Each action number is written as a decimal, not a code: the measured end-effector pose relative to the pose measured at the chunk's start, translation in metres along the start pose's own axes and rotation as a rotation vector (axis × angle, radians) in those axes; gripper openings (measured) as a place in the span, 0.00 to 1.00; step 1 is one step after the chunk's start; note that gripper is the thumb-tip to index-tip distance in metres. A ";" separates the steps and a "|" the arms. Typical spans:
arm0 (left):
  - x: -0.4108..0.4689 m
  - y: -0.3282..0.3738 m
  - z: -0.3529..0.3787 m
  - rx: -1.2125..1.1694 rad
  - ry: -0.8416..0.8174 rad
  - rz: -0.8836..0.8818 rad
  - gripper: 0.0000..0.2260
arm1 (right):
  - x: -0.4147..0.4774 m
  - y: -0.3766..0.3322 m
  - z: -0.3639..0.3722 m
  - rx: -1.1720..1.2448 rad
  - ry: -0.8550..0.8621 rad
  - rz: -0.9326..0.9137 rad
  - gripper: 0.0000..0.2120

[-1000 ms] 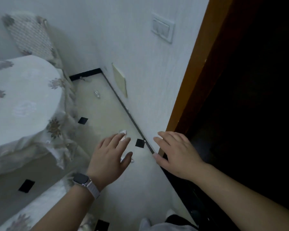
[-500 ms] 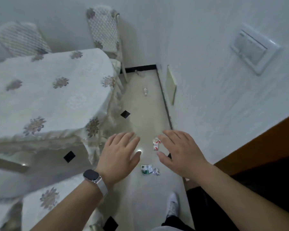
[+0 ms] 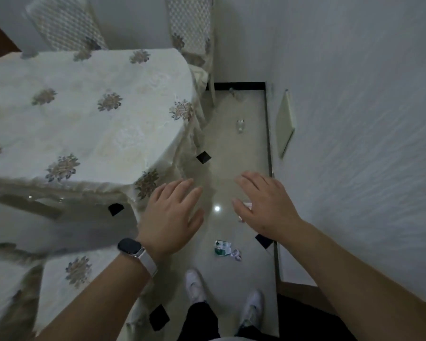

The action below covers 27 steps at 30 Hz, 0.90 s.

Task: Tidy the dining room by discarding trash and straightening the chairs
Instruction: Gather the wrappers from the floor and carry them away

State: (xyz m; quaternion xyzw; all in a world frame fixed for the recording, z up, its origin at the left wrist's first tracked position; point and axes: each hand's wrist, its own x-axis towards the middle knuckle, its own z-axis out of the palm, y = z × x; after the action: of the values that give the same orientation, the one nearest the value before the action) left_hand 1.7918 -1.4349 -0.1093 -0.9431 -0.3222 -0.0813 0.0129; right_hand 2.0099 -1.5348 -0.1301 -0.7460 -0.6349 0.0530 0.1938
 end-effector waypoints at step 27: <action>0.052 -0.036 0.479 -0.473 -0.272 -0.339 0.21 | 0.058 0.201 0.368 -0.064 -0.330 0.172 0.25</action>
State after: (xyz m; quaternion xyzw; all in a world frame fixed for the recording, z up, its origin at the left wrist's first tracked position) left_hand 1.8805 -1.3382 -0.5743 -0.8549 -0.4458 -0.0284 -0.2637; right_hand 2.0875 -1.4212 -0.5308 -0.7844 -0.5934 0.1708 0.0578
